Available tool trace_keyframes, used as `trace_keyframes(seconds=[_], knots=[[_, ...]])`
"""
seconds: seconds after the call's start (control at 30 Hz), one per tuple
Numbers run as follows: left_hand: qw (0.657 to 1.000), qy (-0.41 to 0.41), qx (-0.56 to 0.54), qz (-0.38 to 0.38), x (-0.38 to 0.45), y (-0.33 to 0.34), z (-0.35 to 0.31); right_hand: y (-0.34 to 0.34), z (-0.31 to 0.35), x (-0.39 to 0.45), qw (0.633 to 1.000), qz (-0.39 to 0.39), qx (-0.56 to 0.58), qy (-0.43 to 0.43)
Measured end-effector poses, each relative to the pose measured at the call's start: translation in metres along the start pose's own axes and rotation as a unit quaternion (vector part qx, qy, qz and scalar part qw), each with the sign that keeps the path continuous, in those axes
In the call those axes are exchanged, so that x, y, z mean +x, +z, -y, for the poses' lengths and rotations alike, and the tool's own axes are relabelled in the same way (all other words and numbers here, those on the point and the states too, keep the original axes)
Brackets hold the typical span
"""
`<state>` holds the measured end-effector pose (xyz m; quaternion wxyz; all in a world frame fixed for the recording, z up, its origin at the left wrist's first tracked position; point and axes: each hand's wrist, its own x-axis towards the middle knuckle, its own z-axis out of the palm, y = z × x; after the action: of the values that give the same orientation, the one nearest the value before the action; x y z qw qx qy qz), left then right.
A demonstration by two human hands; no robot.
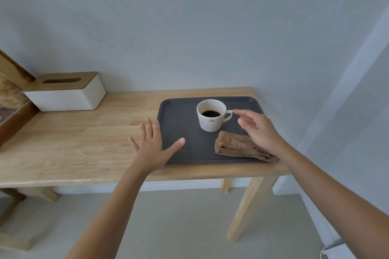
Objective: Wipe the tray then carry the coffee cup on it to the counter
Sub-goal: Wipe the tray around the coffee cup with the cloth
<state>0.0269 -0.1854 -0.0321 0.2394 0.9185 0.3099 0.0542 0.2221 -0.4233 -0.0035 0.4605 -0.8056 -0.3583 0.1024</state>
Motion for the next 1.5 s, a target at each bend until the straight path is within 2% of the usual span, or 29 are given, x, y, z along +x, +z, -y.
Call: trace_keyframes(seconds=[0.03, 0.1, 0.2, 0.37, 0.57, 0.9, 1.3, 1.4, 1.5], knots=[[0.999, 0.028, -0.021, -0.03, 0.007, 0.0, -0.015, 0.004, 0.004, 0.006, 0.999, -0.026, 0.019, 0.017], [0.994, 0.064, -0.086, -0.019, 0.022, 0.006, -0.045, 0.015, 0.005, 0.019, 0.997, -0.029, 0.045, 0.056], [0.973, 0.041, -0.221, 0.058, 0.039, 0.026, -0.078, 0.029, 0.007, 0.032, 0.994, -0.014, 0.064, 0.083], [0.953, 0.053, -0.292, 0.051, 0.052, 0.042, -0.091, 0.037, 0.006, 0.046, 0.992, -0.037, 0.072, 0.101], [0.949, 0.088, -0.302, 0.013, 0.059, 0.04, -0.082, 0.043, 0.006, 0.053, 0.992, -0.052, 0.065, 0.099], [0.96, 0.071, -0.27, -0.023, 0.093, 0.0, -0.025, 0.097, 0.038, 0.102, 0.991, -0.01, 0.097, 0.096], [0.966, 0.064, -0.249, -0.023, 0.126, -0.022, 0.009, 0.133, 0.049, 0.149, 0.991, 0.007, 0.107, 0.079], [0.969, 0.057, -0.241, -0.008, 0.12, -0.022, 0.006, 0.127, 0.049, 0.146, 0.994, 0.046, 0.074, 0.07], [0.976, 0.043, -0.209, -0.03, 0.112, -0.012, 0.006, 0.113, 0.055, 0.132, 0.991, 0.112, 0.034, 0.057]])
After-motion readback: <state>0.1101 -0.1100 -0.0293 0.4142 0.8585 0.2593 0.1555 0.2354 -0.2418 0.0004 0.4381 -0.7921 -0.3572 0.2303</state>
